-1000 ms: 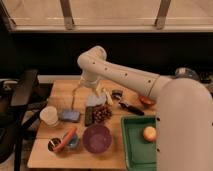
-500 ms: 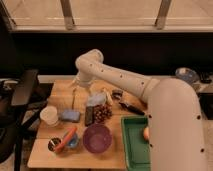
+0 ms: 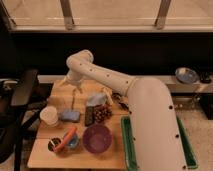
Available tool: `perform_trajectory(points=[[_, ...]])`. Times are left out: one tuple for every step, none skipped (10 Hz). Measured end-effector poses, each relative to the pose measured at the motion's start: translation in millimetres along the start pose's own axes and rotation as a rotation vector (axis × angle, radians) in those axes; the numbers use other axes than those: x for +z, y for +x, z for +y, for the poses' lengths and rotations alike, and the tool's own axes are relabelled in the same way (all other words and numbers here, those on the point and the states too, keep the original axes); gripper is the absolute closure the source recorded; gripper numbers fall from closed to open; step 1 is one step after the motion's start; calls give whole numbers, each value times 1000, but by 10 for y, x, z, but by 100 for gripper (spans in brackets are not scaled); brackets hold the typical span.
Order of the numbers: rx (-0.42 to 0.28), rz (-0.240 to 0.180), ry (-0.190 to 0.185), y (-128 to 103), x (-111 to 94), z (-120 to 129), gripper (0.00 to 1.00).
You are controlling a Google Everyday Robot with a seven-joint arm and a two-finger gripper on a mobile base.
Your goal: Place fork in purple bowl
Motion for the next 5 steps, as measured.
perform_trajectory(points=[[-9, -7, -5, 35, 53, -11, 22], [-17, -16, -10, 79, 112, -14, 22], [-27, -26, -15, 115, 190, -34, 22], [-31, -28, -14, 114, 205, -62, 22], [-29, -27, -15, 122, 202, -46, 22]])
